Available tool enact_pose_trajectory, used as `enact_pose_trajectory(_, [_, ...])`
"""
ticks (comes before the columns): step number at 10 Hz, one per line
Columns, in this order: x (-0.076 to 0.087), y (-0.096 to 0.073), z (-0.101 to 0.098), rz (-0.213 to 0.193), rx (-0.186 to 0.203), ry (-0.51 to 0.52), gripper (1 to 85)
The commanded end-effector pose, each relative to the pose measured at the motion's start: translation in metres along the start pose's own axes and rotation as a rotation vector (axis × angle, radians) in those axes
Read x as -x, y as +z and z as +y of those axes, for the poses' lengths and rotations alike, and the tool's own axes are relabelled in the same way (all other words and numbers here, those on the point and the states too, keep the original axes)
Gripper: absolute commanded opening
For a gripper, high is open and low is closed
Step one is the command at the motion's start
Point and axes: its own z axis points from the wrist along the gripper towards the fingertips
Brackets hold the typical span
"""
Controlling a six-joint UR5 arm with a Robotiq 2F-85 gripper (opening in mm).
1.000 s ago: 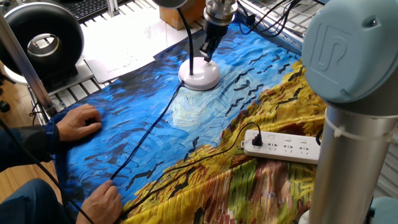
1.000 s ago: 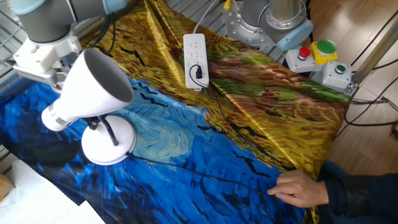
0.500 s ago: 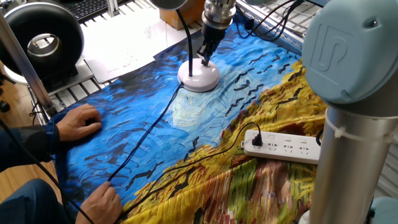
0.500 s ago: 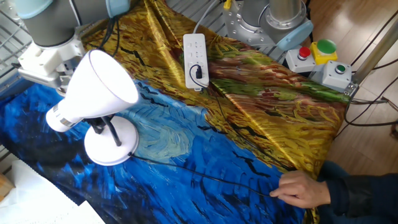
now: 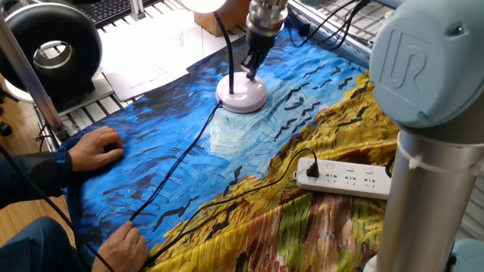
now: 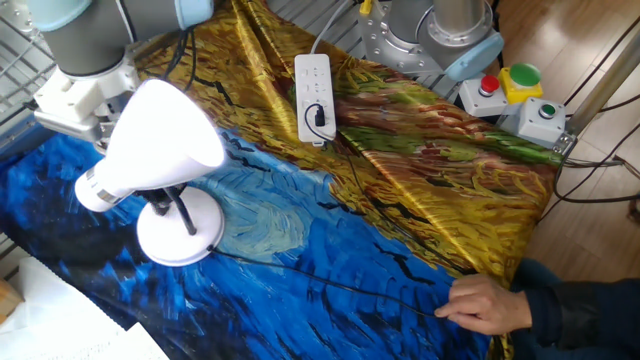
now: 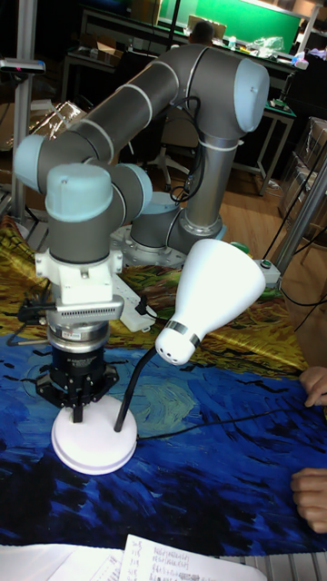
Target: Turn on the desk lamp by pressing the button
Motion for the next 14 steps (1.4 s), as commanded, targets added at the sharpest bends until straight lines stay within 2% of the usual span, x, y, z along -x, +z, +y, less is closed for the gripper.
enact_pose_trajectory(1, [-0.015,-0.039,-0.022,0.04,-0.043,-0.054,1.3])
enact_pose_trajectory(2, [-0.02,-0.048,-0.03,0.049,-0.052,-0.038,1.3])
enact_pose_trajectory(3, [-0.028,-0.055,-0.04,0.064,-0.08,-0.02,1.3])
enact_pose_trajectory(4, [-0.04,-0.061,-0.047,0.076,-0.094,0.03,1.3])
enact_pose_trajectory(7, [-0.056,-0.076,-0.032,0.038,-0.025,0.268,1.3])
enact_pose_trajectory(9, [-0.066,-0.083,-0.027,0.041,-0.022,0.378,1.3])
enact_pose_trajectory(10, [-0.067,-0.086,-0.026,0.033,-0.022,0.433,1.3])
enact_pose_trajectory(12, [-0.065,-0.088,-0.031,0.015,-0.045,0.458,1.3])
enact_pose_trajectory(14, [-0.062,-0.088,-0.043,-0.008,-0.087,0.463,1.3])
